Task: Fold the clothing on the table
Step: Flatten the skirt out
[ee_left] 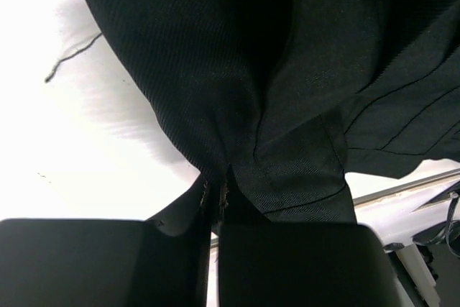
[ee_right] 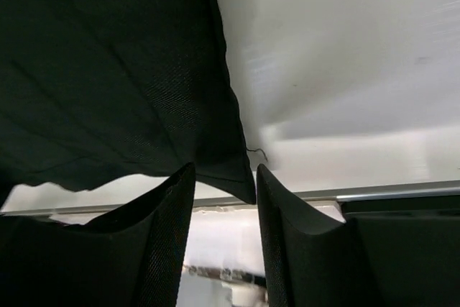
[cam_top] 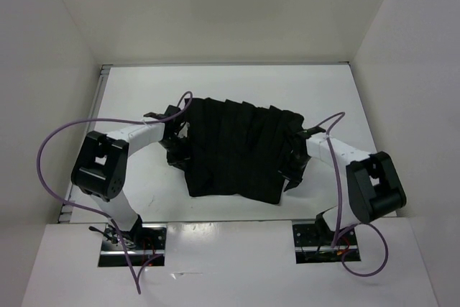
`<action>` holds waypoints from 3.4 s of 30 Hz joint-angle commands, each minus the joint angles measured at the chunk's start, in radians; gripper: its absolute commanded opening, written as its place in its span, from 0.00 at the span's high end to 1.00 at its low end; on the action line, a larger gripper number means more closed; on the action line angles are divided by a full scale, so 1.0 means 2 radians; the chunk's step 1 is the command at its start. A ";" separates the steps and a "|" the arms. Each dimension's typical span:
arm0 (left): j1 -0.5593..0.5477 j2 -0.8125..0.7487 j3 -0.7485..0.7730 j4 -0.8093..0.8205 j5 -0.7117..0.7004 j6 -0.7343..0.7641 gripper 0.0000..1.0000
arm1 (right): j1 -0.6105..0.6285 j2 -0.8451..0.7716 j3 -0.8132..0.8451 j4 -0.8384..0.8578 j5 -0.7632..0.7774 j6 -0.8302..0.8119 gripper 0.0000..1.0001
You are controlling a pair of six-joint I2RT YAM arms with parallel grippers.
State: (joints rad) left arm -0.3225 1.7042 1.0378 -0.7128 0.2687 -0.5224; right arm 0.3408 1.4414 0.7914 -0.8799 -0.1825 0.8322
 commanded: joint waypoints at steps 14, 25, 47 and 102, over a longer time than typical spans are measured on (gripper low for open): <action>0.003 0.070 0.027 0.036 0.021 0.000 1.00 | 0.001 0.104 0.041 0.051 0.024 0.018 1.00; 0.058 0.252 0.311 0.029 -0.032 0.001 1.00 | -0.080 0.218 0.232 0.074 0.107 -0.055 1.00; 0.035 0.133 0.115 0.126 0.053 -0.080 0.36 | -0.080 0.171 0.191 0.084 0.085 -0.073 0.58; 0.058 0.145 0.076 0.146 0.012 -0.062 1.00 | -0.089 0.151 0.140 0.170 0.044 -0.050 0.45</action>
State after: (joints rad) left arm -0.2043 1.9316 1.2007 -0.4145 0.3588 -0.6842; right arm 0.1593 1.7321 1.0702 -0.6125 -0.0860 0.7166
